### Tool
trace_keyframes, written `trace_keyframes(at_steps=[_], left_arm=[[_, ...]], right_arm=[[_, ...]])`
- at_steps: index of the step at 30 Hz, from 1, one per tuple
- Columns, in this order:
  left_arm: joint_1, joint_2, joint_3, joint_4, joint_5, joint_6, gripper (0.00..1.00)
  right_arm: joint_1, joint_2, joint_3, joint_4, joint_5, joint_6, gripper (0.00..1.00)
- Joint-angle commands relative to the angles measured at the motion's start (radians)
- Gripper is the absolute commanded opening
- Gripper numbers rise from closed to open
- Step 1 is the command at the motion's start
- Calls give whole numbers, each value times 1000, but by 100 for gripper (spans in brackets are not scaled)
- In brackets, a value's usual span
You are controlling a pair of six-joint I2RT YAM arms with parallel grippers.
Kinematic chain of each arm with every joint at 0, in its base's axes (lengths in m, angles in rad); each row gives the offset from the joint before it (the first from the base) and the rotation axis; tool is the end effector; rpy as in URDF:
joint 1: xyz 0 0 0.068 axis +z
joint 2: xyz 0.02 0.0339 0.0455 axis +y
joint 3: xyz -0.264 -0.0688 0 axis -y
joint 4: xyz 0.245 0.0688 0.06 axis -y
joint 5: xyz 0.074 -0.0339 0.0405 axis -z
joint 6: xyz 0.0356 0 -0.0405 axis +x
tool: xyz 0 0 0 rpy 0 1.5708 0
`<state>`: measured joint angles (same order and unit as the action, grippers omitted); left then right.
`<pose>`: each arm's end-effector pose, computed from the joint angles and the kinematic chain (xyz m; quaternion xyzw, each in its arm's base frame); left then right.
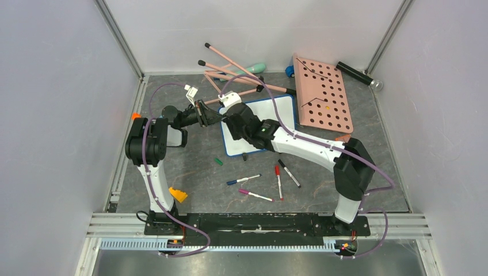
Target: Write a sentence on the whiteboard
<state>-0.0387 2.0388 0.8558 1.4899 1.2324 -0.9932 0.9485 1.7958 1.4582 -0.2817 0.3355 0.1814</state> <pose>0.3675 -0.0478 0.1709 0.1928 0.6424 -0.6218 0.4043 0.2529 0.3325 0.2838 -0.2571 0.8414 0.1164 0.4609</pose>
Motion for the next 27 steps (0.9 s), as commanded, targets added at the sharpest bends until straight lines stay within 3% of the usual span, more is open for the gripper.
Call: trace_keyframes(at_steps=[1, 9, 13, 27], left_arm=[[-2, -45, -3, 67, 33, 25, 2], [-1, -45, 2, 68, 29, 24, 2], [-1, -46, 0, 67, 26, 25, 2], [-3, -48, -1, 67, 24, 27, 2]], right_arm=[[-6, -92, -11, 77, -15, -17, 0], [-34, -189, -95, 99, 63, -1, 0], [-37, -219, -160, 163, 4, -50, 0], [-38, -150, -83, 132, 68, -66, 0]])
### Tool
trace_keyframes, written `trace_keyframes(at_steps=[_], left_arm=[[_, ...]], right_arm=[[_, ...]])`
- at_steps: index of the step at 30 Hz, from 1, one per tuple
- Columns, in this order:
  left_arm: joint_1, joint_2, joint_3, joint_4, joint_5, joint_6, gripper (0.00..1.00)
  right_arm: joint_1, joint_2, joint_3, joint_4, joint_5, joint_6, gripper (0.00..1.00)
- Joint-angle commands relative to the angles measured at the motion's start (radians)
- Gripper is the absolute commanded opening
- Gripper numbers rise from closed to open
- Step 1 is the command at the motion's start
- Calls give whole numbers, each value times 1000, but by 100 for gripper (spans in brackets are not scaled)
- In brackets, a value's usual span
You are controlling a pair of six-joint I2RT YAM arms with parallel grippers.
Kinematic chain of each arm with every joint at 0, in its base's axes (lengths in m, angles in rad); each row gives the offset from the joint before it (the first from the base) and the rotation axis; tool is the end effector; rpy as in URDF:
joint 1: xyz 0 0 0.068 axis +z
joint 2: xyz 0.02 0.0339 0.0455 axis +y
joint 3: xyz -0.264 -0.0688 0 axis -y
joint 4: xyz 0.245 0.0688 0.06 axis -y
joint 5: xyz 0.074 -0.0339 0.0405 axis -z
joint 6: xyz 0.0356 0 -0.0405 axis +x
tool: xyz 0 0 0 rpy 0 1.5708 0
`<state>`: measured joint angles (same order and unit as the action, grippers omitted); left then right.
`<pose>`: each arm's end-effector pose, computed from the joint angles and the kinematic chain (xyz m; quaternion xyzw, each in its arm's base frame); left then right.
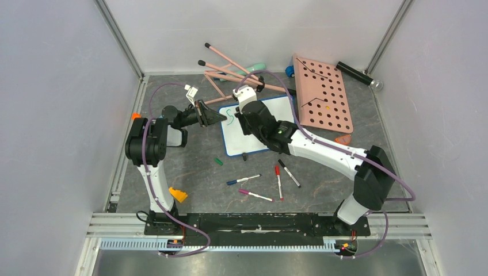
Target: Write a sentence on the whiteboard
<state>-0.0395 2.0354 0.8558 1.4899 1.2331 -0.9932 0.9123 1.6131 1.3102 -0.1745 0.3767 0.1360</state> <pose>0.3673 -0.0481 0.1721 0.1943 0.6416 -0.6218 0.4050 0.2417 0.2910 0.3122 -0.2275 0.8136 0.1171 0.5222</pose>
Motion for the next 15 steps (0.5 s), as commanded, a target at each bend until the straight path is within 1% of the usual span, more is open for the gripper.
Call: trace_keyframes(at_steps=[1, 15], left_arm=[[-2, -45, -1, 67, 22, 27, 2], [-3, -46, -1, 67, 22, 29, 2]], right_arm=[[-1, 39, 70, 24, 28, -21, 0], [0, 101, 119, 15, 40, -32, 0]])
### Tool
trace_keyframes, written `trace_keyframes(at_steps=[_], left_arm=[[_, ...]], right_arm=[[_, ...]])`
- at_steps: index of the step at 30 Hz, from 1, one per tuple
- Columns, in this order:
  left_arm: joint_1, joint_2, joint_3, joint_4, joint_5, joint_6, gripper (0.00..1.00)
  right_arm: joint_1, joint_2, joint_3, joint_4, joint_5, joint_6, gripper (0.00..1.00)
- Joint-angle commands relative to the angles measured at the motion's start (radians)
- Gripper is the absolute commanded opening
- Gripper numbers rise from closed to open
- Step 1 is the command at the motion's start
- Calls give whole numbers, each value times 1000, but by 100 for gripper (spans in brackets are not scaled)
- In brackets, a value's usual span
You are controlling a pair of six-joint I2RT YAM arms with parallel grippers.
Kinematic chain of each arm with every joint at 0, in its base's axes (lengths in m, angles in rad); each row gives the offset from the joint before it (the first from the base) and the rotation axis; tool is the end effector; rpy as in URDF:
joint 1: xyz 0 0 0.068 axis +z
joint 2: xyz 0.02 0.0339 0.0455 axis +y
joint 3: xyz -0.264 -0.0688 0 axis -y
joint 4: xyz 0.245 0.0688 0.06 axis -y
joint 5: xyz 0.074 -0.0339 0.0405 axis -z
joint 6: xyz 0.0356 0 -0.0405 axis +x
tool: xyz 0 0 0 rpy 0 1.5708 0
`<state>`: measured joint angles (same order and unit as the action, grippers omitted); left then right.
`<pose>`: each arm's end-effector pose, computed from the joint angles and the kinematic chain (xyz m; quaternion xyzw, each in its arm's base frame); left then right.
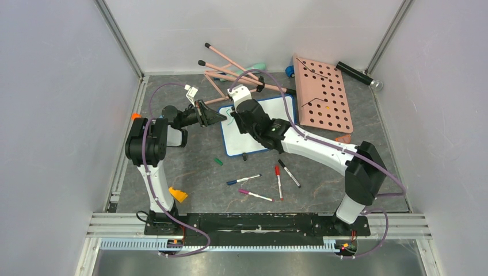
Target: Write a sentence on the whiteboard
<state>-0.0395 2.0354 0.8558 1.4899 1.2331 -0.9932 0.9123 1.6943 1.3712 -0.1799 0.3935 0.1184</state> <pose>0.3673 -0.0481 0.1721 0.1943 0.6416 -0.6218 0.4050 0.2541 0.3061 0.3031 -0.2346 0.8170 0.0995 0.5172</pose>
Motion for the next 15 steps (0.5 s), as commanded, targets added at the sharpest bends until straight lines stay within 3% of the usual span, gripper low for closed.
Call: trace_keyframes(at_steps=[1, 15], left_arm=[[-2, -47, -2, 67, 22, 27, 2], [-3, -47, -3, 67, 22, 30, 2]], right_arm=[[-1, 25, 62, 16, 25, -15, 0], [-3, 24, 50, -32, 131, 0, 0]])
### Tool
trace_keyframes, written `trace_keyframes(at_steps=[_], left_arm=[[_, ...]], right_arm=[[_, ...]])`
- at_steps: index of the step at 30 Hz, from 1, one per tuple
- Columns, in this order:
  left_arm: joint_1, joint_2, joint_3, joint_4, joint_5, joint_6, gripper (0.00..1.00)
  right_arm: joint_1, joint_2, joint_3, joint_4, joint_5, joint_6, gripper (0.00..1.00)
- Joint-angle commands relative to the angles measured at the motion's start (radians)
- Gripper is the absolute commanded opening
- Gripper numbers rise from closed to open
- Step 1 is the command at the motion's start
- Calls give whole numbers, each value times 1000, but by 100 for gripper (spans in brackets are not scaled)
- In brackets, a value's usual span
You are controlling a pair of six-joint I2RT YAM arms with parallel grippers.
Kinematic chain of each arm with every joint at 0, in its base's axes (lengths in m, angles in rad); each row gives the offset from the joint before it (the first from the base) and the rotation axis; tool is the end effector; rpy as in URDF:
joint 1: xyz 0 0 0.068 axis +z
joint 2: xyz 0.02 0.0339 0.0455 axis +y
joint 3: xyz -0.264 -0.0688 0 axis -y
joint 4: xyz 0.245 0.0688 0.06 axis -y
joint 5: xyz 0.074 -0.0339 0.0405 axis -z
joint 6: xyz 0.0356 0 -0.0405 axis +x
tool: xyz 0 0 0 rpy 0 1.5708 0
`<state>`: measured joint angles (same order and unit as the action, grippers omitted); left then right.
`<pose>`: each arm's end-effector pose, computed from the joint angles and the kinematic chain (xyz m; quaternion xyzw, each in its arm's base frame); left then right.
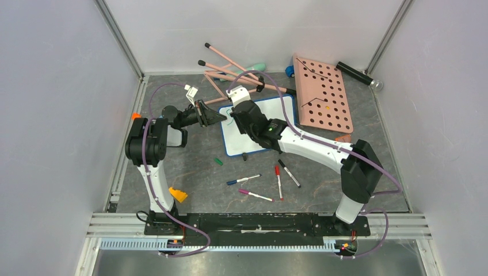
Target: Write a sentence on the whiteboard
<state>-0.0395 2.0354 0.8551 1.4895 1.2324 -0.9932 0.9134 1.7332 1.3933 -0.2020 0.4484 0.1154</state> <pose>0.3672 -0.0481 0.1719 0.1937 0.6418 -0.6218 0.4048 0.2594 0.3108 0.2942 -0.2289 0.8246 0.0675 0.5129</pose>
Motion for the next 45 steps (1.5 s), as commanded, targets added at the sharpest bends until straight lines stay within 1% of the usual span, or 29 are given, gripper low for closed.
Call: trace_keyframes(at_steps=[1, 6, 18, 35, 45], left_arm=[[-3, -47, -2, 68, 23, 30, 2], [-2, -49, -4, 68, 22, 30, 2], [-3, -50, -5, 68, 23, 31, 2], [-2, -50, -5, 68, 22, 31, 2], [-2, -50, -5, 68, 22, 31, 2]], right_arm=[[-3, -18, 24, -11, 84, 3, 0], [-5, -33, 16, -10, 83, 4, 0], [-5, -88, 22, 31, -33, -19, 0], [-13, 5, 96, 19, 6, -36, 0], [-19, 19, 75, 15, 10, -30, 0]])
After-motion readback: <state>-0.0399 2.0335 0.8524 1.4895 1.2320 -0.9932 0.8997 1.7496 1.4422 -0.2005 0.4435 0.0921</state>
